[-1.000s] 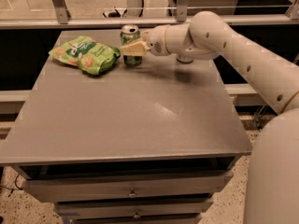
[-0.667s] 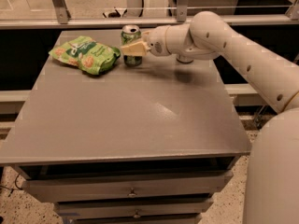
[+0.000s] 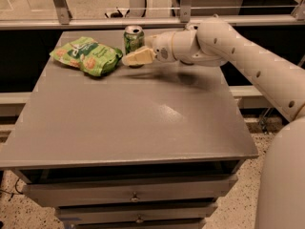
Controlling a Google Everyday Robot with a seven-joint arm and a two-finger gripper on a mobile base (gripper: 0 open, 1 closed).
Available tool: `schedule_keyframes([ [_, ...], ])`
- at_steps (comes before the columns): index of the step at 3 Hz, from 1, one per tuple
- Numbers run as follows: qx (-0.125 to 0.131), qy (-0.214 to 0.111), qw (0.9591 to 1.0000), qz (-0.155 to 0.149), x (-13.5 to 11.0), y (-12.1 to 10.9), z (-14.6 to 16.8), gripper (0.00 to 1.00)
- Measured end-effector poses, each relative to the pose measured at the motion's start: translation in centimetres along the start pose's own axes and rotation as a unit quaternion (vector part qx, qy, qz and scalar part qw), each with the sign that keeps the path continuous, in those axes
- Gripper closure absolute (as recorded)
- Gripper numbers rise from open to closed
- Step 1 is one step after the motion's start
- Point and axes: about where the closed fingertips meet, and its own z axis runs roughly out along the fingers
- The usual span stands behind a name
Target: Move green can near green rice chip bag
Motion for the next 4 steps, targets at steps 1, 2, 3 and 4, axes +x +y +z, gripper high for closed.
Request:
schedule_keyframes([
  [1,0.004,-0.010,0.9999,0.000,0.3,0.5,-1.3,0.00],
  [2,0.015,-0.031,0.9994,-0.001,0.4,1.2,-3.8,0.00],
  [3,0.019,-0.053,0.9984,-0.002,0.6,2.7,-7.2,0.00],
  [4,0.023,-0.066,0.9975,-0.002,0.9,4.0,-11.9,0.00],
])
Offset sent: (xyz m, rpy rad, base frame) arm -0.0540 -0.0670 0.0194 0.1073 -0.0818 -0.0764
